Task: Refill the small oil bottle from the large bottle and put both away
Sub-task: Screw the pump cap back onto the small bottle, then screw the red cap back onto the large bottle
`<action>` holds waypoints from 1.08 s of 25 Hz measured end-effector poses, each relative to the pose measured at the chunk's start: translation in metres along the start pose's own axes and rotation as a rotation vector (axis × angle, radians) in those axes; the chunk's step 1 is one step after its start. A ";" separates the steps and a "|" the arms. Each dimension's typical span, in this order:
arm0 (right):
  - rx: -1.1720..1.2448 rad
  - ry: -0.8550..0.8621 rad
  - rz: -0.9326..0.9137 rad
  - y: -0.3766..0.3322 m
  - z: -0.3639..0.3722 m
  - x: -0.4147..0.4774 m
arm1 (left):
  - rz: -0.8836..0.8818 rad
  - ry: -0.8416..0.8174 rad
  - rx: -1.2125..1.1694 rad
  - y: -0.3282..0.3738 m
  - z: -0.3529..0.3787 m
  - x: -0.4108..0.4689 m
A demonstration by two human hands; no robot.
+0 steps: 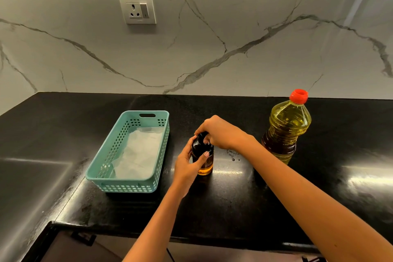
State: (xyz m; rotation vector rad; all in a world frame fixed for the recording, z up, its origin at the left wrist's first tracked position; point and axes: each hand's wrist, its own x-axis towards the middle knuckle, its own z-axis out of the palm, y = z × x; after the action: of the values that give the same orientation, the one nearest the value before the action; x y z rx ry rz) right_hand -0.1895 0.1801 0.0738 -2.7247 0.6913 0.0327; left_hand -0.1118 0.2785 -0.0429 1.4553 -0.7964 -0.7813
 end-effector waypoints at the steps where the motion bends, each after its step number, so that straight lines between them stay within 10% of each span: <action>1: -0.008 0.010 0.000 -0.001 0.000 0.000 | 0.002 0.005 0.004 -0.001 0.001 0.000; 14: -0.136 0.201 0.031 -0.010 0.009 -0.003 | 0.048 0.022 0.103 -0.001 0.004 -0.003; 27: 0.266 0.398 0.091 0.012 0.012 -0.034 | 0.166 0.162 0.307 0.033 0.012 -0.017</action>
State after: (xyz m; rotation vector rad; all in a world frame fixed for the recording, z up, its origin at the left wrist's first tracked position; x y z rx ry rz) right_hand -0.2242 0.1895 0.0621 -2.4598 0.8561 -0.5537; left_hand -0.1319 0.2851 -0.0106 1.6753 -0.9275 -0.4214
